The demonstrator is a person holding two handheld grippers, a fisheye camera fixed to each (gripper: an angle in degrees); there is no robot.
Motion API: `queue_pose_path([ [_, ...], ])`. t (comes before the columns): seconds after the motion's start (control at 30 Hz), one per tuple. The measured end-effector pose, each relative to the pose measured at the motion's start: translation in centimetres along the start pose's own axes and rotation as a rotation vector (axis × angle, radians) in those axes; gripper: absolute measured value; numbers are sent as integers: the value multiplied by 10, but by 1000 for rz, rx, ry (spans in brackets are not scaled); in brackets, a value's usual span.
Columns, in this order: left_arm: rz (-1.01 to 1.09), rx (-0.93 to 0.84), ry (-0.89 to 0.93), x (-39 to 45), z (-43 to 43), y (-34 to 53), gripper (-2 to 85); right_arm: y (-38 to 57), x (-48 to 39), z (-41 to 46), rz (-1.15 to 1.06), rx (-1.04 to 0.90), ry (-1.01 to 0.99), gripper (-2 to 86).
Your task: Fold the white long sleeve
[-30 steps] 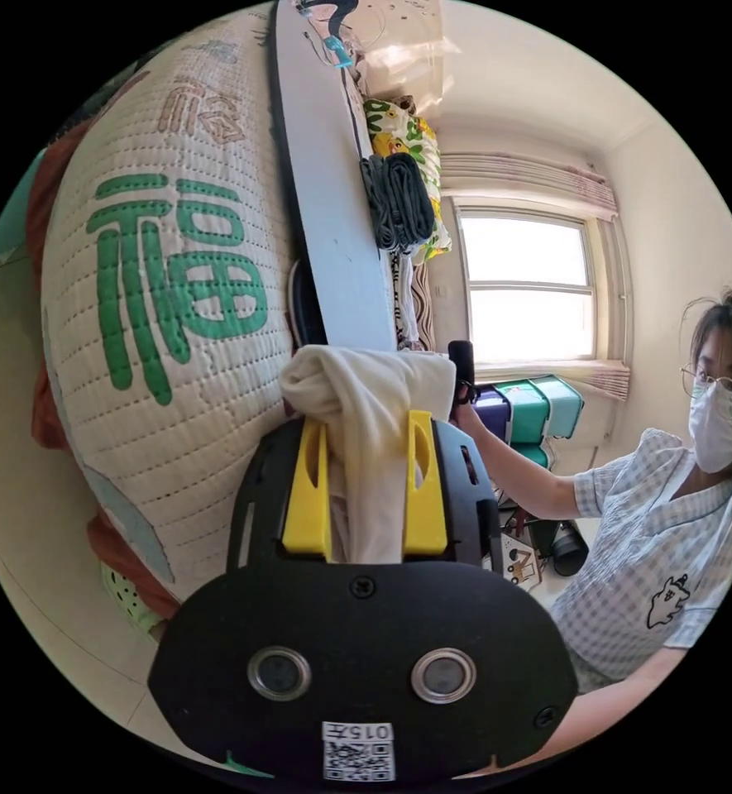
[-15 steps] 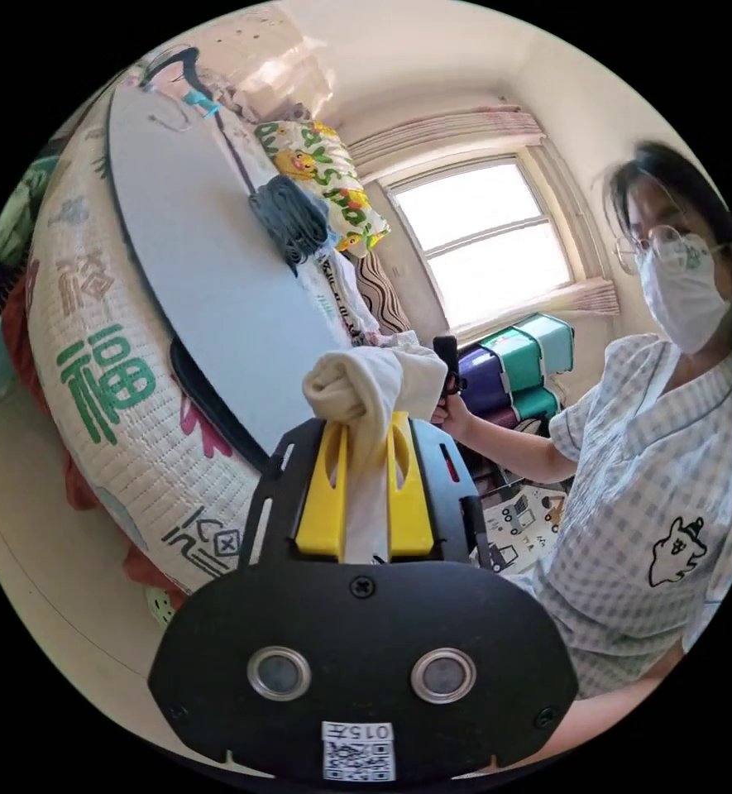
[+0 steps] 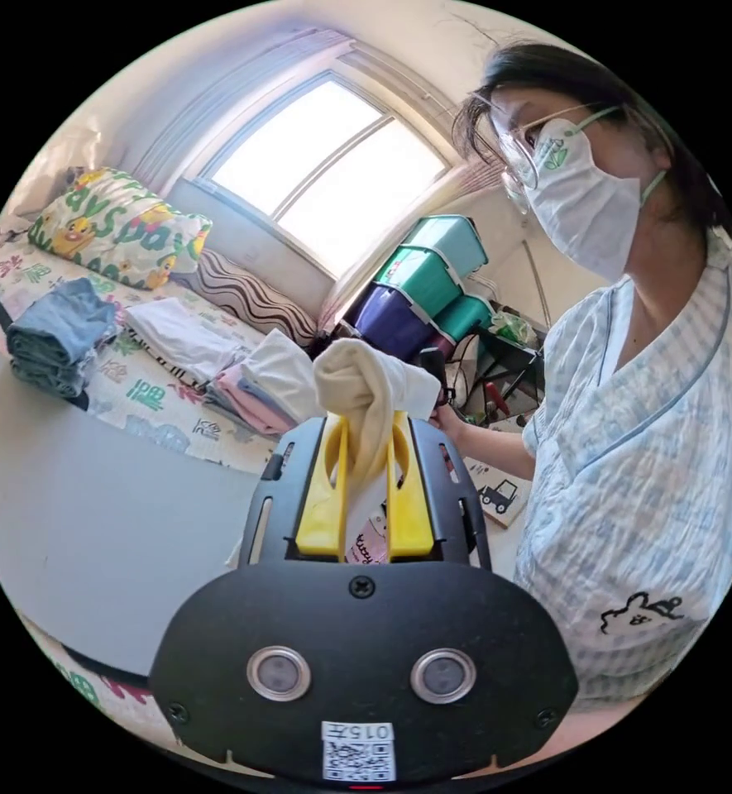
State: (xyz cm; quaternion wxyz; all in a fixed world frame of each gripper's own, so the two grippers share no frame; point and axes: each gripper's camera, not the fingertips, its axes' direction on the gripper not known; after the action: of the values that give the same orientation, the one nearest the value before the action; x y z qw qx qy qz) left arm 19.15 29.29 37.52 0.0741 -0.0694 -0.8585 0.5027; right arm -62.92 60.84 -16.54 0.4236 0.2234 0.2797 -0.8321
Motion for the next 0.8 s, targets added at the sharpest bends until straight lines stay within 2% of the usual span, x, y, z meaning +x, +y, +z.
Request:
queue_pose_path([
  [0.1, 3, -1, 107, -11, 86, -31, 69, -14, 8, -67, -5, -46, 83, 104],
  [0.27, -103, 87, 259, -58, 226, -81, 69, -85, 42, -150, -34, -261, 193, 103],
  [0.37, -270, 154, 312, -132, 299, -94, 71, -145, 106, -160, -34, -418, 287, 103],
  [0.43, -404, 189, 290, -191, 343, -92, 73, -179, 198, -148, 102, -474, 434, 97],
  [0.47, -463, 196, 218, -234, 370, -89, 74, -183, 223, -145, 165, -464, 484, 94],
  [0.53, -609, 149, 52, -298, 404, -76, 78, -177, 293, -134, 370, -277, 615, 83],
  [0.57, -699, 149, -2, -330, 417, -65, 78, -171, 301, -129, 381, -217, 613, 75],
  [0.6, -721, 169, 19, -340, 421, -62, 79, -154, 316, -112, 410, -134, 607, 60],
  [0.67, -655, 170, 62, -351, 425, -66, 79, -127, 339, -78, 454, -178, 618, 45],
  [0.73, -578, 116, -4, -348, 421, -70, 80, -95, 340, -74, 444, -18, 609, 13],
  [0.8, -580, 115, 24, -353, 416, -67, 80, -75, 342, -80, 482, 75, 574, 0],
])
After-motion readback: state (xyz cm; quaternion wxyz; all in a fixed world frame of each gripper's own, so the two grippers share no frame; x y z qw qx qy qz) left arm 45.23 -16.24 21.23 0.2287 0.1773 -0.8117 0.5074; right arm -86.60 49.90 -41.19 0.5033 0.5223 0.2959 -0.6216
